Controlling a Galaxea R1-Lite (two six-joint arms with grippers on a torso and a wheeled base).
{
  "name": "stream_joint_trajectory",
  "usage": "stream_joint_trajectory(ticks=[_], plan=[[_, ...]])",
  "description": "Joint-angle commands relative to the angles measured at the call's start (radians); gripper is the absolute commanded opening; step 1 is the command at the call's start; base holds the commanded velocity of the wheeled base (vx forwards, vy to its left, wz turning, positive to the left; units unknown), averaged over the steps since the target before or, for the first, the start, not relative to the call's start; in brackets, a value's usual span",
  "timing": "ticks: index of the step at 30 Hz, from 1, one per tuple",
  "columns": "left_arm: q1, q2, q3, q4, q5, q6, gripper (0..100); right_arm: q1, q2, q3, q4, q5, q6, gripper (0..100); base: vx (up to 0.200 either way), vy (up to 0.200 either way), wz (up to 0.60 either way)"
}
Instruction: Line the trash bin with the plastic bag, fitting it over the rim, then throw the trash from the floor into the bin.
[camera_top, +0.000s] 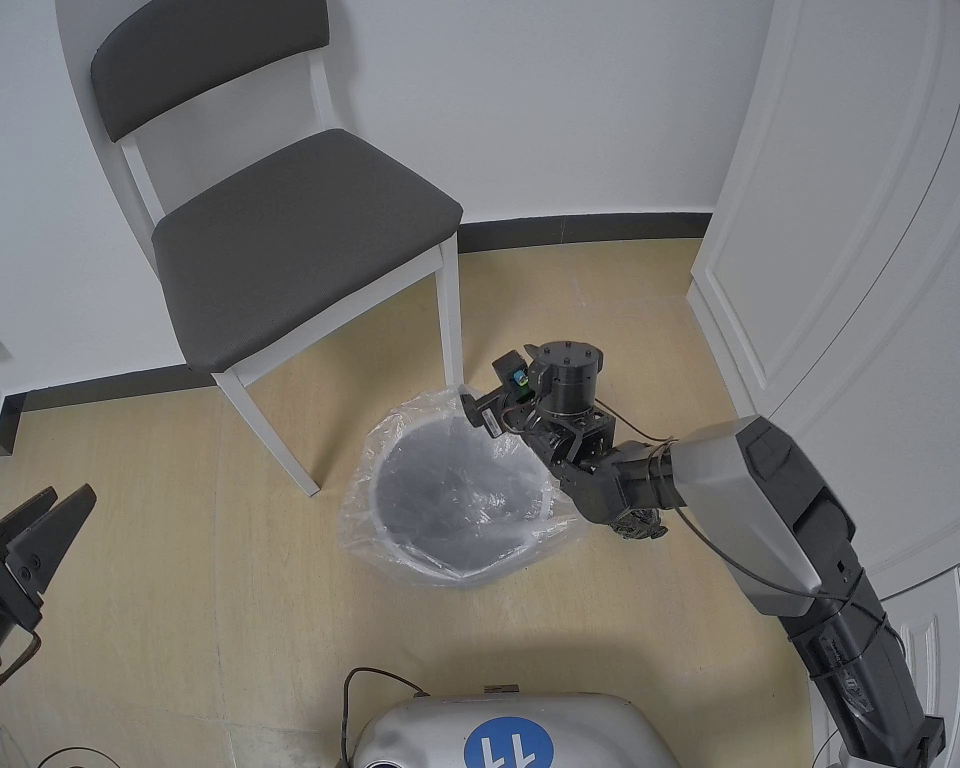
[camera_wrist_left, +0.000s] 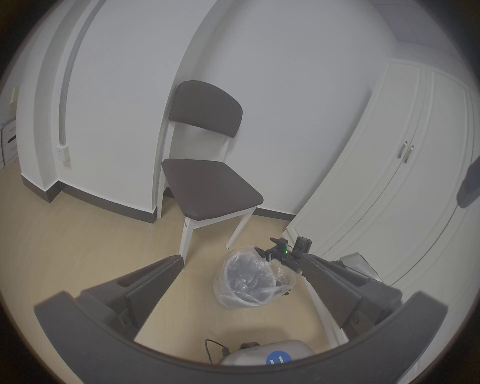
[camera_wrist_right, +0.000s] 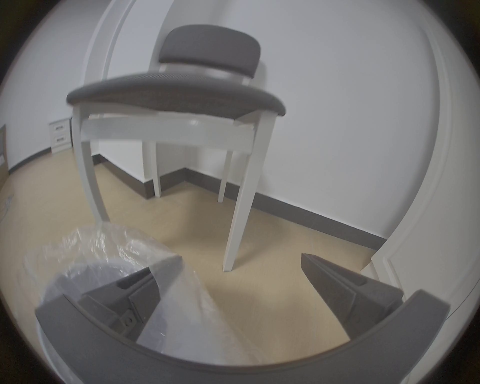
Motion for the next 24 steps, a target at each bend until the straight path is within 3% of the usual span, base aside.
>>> stream_joint_trajectory(ticks=[1,9,10,13,24], plan=[[-0.055,-0.034,0.026,-0.020,-0.001,-0.004,100,0.001,-0.103,0.013,0.020,-0.001,0.049,100,0.000,0.000,0.00],[-0.101,-0.015,-0.015,0.056,0.000,0.001,100,0.008,-0.284,0.269,0.130,0.002,0.177,100,0.000,0.000,0.00],[-0.132,0.048,-0.089,0.124,0.002,0.002,100,0.008,-0.320,0.311,0.179,0.002,0.242,100,0.000,0.000,0.00],[-0.163,0.130,-0.190,0.220,0.003,0.005,100,0.006,-0.349,0.346,0.208,0.000,0.324,100,0.000,0.000,0.00],[-0.215,0.393,-0.259,0.239,0.022,0.125,100,-0.025,-0.392,0.472,0.193,0.006,0.385,100,0.000,0.000,0.00]])
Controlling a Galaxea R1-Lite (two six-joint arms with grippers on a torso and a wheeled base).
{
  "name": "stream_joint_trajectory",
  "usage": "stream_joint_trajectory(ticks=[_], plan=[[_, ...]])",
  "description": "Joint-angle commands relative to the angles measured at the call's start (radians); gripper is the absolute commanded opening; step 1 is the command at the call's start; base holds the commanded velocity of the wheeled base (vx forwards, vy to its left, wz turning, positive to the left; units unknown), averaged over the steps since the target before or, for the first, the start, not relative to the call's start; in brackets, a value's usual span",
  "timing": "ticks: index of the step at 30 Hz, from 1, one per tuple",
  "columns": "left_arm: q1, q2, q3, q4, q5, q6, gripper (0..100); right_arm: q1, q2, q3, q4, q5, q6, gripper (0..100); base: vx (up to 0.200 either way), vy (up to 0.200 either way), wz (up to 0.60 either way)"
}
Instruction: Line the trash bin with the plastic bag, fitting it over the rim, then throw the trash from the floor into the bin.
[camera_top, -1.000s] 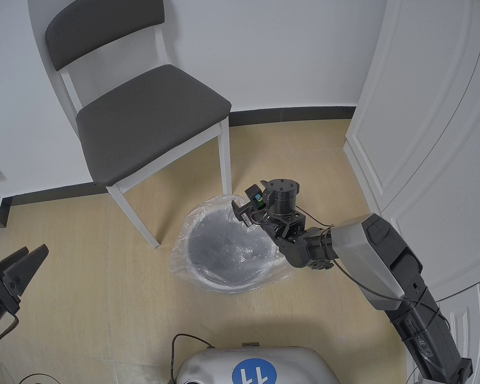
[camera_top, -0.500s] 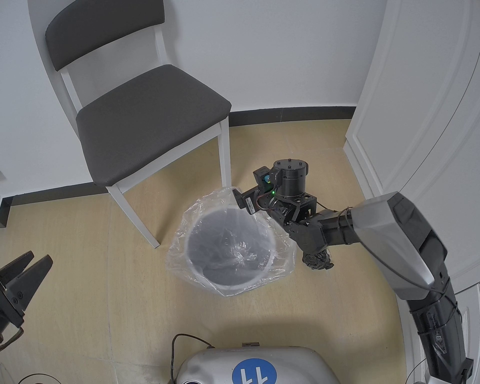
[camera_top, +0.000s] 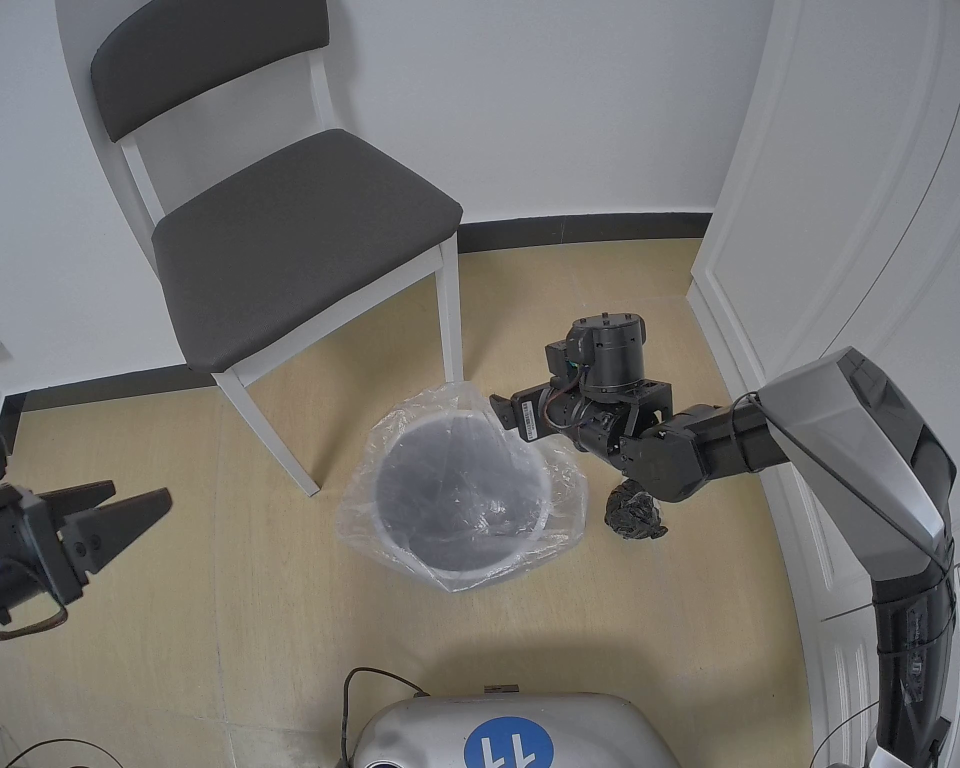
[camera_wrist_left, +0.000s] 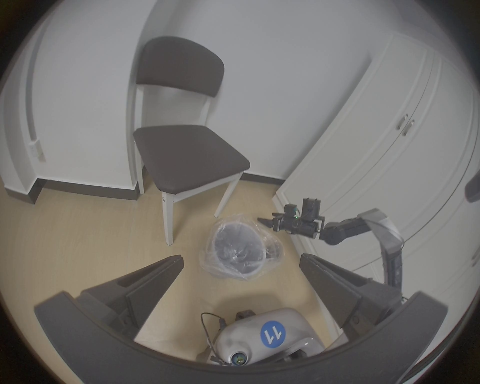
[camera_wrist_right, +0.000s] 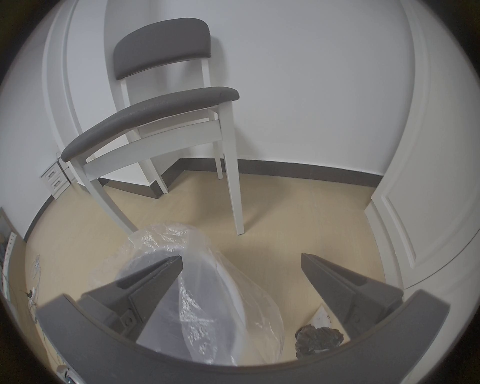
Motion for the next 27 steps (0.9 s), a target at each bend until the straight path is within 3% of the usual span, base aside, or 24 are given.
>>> stream_joint_trajectory(ticks=[1,10,16,27], plan=[[-0.062,0.243,-0.067,-0.012,0.013,0.079,100,-0.020,-0.066,0.099,0.002,0.001,0.047,100,0.000,0.000,0.00],[-0.142,0.709,-0.127,-0.228,0.209,0.231,100,-0.006,-0.115,0.255,-0.068,-0.006,0.112,100,0.000,0.000,0.00],[-0.133,1.027,-0.192,-0.573,0.213,0.271,100,0.036,-0.074,0.269,-0.099,-0.009,0.112,100,0.000,0.000,0.00],[-0.082,1.252,-0.363,-0.632,0.220,0.276,100,0.048,0.023,0.209,-0.220,-0.042,0.104,100,0.000,0.000,0.00]])
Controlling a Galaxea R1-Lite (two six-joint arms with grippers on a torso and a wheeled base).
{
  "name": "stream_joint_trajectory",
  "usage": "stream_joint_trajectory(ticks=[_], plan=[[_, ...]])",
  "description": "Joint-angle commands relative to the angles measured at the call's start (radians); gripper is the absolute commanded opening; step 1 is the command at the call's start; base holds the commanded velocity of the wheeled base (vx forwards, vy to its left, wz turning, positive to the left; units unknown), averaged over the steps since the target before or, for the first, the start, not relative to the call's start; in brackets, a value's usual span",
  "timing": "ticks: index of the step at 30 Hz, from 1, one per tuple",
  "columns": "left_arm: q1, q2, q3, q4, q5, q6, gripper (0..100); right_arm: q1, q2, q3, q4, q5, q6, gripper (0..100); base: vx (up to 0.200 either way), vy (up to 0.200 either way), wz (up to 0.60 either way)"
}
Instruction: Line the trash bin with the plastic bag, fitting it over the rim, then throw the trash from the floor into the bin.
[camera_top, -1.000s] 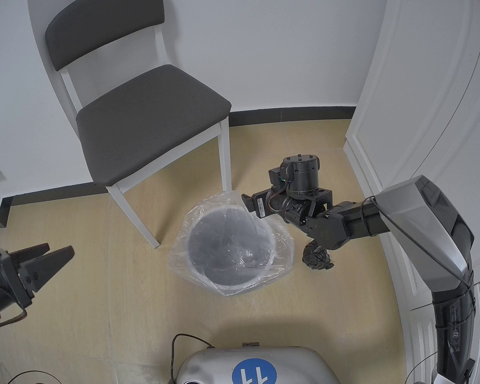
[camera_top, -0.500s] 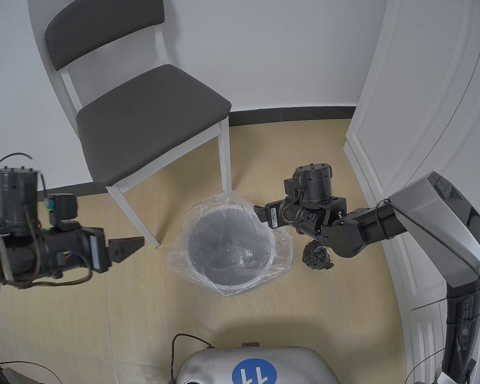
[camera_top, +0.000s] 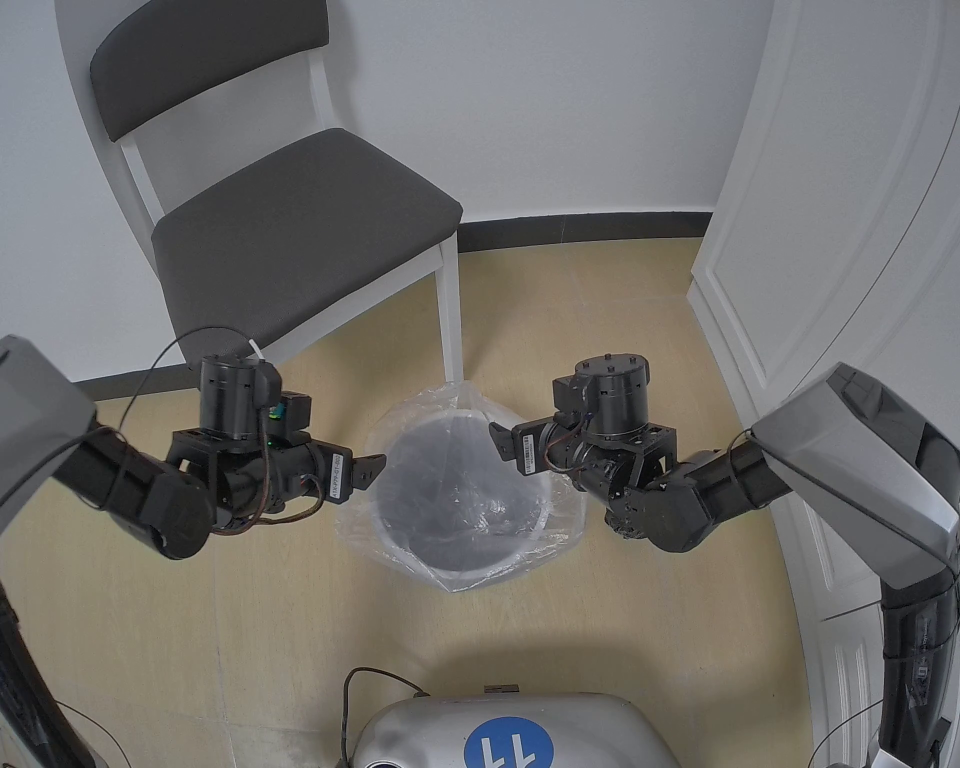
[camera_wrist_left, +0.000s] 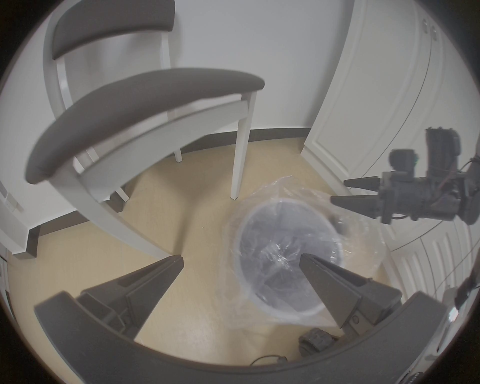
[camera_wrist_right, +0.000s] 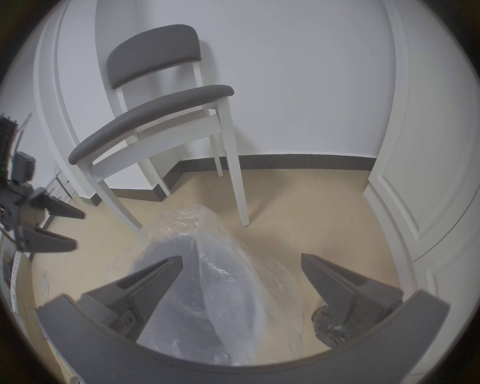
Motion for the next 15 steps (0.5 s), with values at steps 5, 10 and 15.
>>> stream_joint_trajectory(ticks=[5,10,15], plan=[[0.028,0.249,-0.184,-0.029,0.026,0.002,100,-0.002,0.095,-0.065,-0.022,-0.005,-0.002,100,0.000,0.000,0.00],[0.047,0.302,-0.257,-0.026,0.053,0.000,100,-0.022,0.136,-0.088,-0.035,-0.008,-0.001,100,0.000,0.000,0.00],[0.065,0.332,-0.305,-0.026,0.060,-0.001,100,-0.038,0.161,-0.121,-0.067,-0.011,0.004,100,0.000,0.000,0.00]])
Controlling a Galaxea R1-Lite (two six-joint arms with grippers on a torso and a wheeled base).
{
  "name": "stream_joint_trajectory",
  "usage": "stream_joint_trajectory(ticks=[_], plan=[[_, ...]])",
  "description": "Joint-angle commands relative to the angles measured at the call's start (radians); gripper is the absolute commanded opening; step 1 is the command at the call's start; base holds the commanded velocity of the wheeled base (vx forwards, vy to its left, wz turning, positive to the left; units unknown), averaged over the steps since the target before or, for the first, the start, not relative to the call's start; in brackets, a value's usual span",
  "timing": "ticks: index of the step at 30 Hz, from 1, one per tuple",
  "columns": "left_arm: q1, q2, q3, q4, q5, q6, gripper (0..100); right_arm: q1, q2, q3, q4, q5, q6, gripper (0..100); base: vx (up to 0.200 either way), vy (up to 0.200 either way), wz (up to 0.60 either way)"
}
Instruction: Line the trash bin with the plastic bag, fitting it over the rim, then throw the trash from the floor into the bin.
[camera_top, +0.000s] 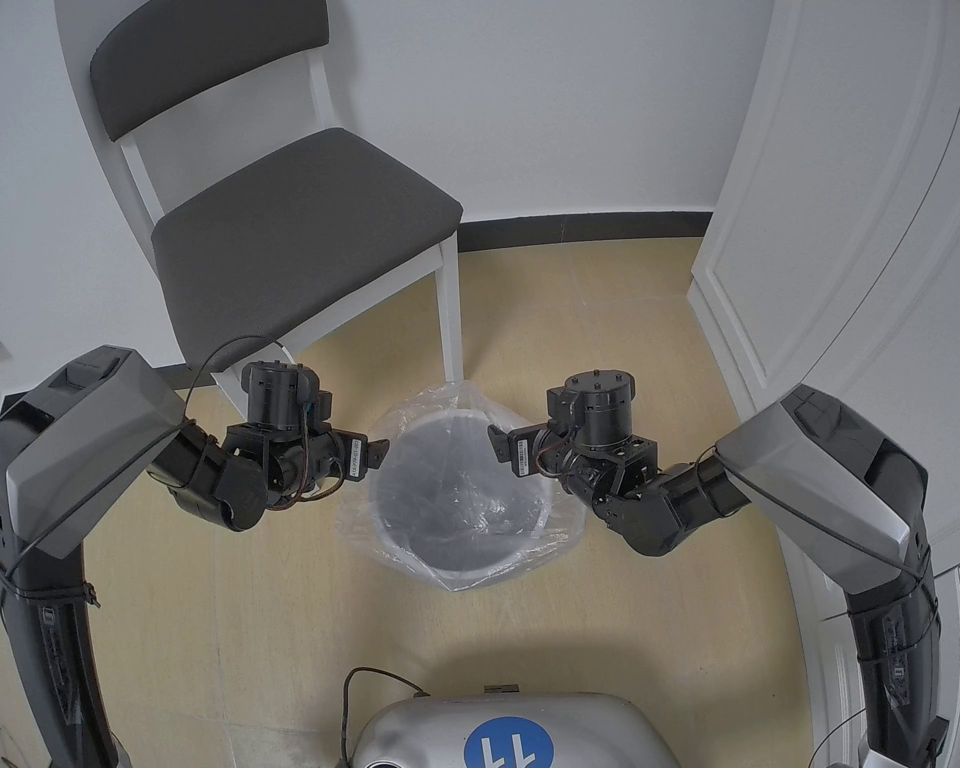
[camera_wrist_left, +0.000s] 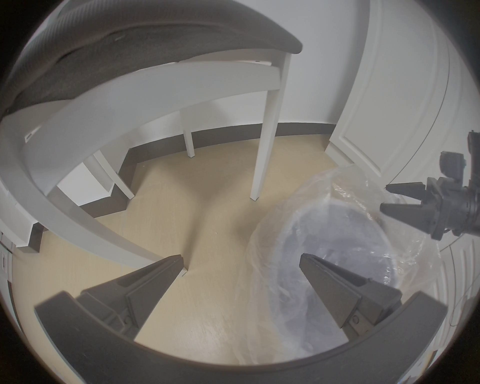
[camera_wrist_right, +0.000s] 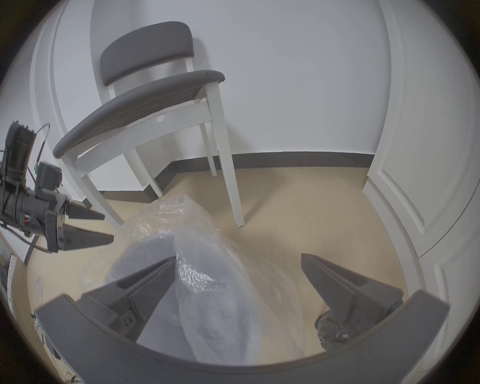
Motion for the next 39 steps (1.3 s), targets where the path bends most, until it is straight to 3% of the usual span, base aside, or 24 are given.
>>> stream_joint_trajectory(ticks=[1,7,10,39], plan=[[0.020,0.053,-0.046,0.003,0.002,-0.001,100,-0.019,0.049,-0.031,-0.020,-0.002,-0.002,100,0.000,0.000,0.00],[0.029,0.094,-0.106,-0.001,0.040,-0.010,100,-0.026,0.095,-0.114,-0.023,-0.009,0.000,100,0.000,0.000,0.00],[0.029,0.113,-0.138,-0.001,0.063,-0.035,100,-0.028,0.118,-0.159,-0.024,-0.045,0.000,100,0.000,0.000,0.00],[0.040,0.200,-0.222,0.000,0.067,-0.056,100,-0.097,0.246,-0.274,-0.023,-0.054,-0.006,100,0.000,0.000,0.00]])
